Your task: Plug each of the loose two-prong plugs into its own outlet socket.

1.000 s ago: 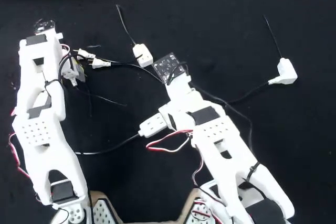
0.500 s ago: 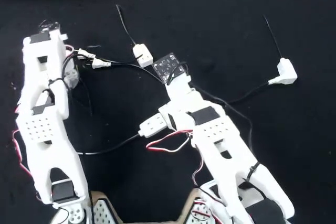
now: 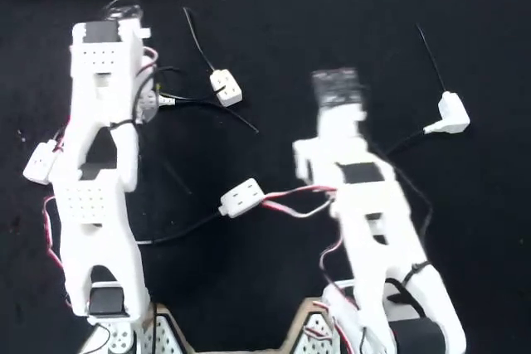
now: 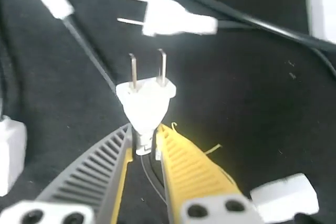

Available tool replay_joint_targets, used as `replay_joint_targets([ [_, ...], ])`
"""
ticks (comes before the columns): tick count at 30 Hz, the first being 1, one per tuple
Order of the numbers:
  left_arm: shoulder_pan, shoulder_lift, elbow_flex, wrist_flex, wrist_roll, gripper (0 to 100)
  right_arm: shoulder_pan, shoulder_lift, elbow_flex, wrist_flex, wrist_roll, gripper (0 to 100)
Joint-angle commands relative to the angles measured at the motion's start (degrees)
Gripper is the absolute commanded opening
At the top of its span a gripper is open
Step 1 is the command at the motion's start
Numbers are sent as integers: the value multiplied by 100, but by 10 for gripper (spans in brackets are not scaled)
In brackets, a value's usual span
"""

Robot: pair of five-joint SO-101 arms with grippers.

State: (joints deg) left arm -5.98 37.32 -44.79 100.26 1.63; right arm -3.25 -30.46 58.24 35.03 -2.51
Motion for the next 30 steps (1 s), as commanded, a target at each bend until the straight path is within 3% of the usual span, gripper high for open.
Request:
replay_joint_targets([
  [1, 418, -791, 409, 70, 35, 30, 484, 31, -207, -369, -343, 71],
  [7, 910, -1908, 1736, 26, 35, 30, 554, 40, -207, -404, -378, 71],
  [12, 1587, -2813, 2941, -457, 0, 30, 580, 13, -207, -404, -378, 71],
  [20, 2958, -3596, 4971, -2365, -9, 30, 826, 13, -215, -413, -387, 71],
  [26, 3811, -3675, 5191, -2541, 35, 44, 826, 48, -207, -519, -387, 71],
  [30, 3969, -3675, 5200, -2523, 35, 173, 818, 48, -40, -835, -387, 71],
])
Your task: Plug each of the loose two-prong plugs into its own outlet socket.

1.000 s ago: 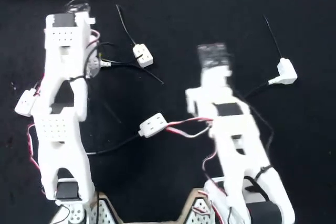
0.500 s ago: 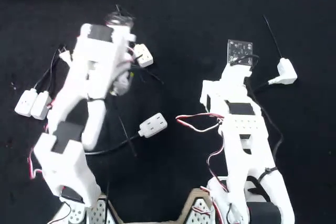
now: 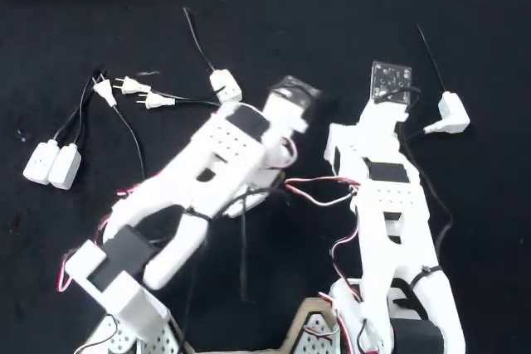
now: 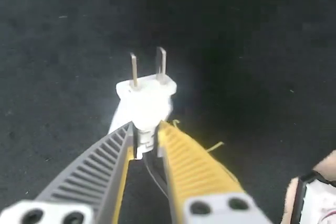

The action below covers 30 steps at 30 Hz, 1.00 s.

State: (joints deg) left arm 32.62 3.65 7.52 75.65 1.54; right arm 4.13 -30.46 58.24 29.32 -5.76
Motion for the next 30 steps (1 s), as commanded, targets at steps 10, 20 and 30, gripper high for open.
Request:
replay_joint_targets([
  [10, -892, -308, -303, 387, -9, 223, 70, 48, -13, -290, -62, 71],
  [20, -1235, -360, 989, -527, -870, 223, 62, 48, -13, -290, -62, 71],
  [30, -1270, -316, 1552, -1565, -2031, 229, 62, 48, -13, -290, -53, 71],
])
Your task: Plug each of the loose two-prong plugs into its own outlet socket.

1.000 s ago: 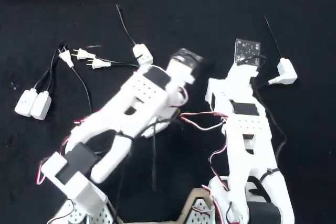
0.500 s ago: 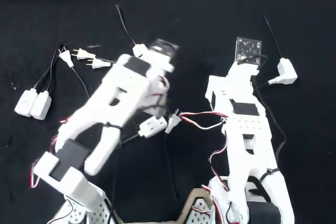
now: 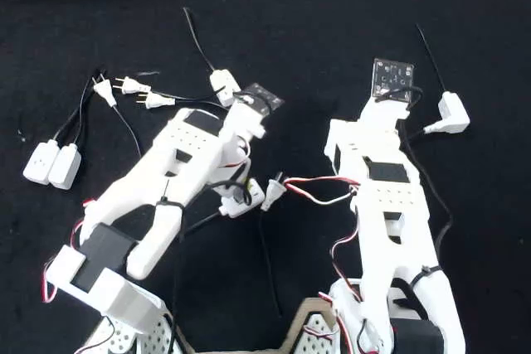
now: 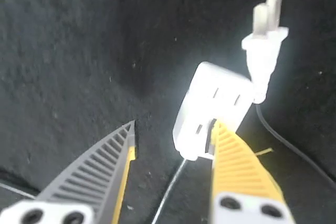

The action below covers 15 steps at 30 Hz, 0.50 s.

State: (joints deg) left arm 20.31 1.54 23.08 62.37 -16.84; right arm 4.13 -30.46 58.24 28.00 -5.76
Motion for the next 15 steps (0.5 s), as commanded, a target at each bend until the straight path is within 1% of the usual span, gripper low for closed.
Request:
replay_joint_targets([
  [1, -13, -97, -13, -237, -220, 229, 62, 48, -13, -158, -53, 71],
  [5, 4, -167, -66, -176, -220, 229, 62, 48, -22, -158, -44, 71],
  [9, 145, -255, -198, 246, -220, 230, 62, 48, -31, -158, -35, 71],
  [10, 198, -255, -145, 290, -220, 244, 62, 48, -31, -158, -35, 71],
  [12, 259, -299, -13, 281, -220, 282, 62, 48, -31, -158, -26, 71],
  [15, 251, -246, 101, 26, -273, 289, 62, 48, -22, -158, -26, 71],
])
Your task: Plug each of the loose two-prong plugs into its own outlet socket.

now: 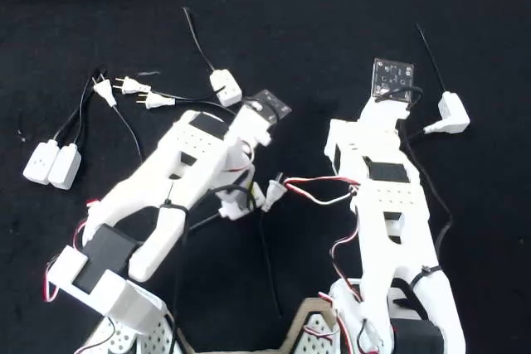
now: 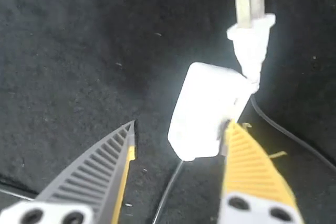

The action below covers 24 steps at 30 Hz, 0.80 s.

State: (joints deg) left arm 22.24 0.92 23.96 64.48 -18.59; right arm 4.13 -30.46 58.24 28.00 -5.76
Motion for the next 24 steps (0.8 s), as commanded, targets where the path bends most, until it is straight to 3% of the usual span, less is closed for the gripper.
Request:
replay_joint_targets([
  [1, 40, -176, 22, -246, -167, 288, 62, 48, -22, -158, -26, 71],
  [12, 31, -167, 541, -1073, -273, 288, 62, 48, -22, -158, -26, 71],
  [24, -655, -237, -198, -325, -281, 288, 62, 48, -22, -158, -18, 71],
])
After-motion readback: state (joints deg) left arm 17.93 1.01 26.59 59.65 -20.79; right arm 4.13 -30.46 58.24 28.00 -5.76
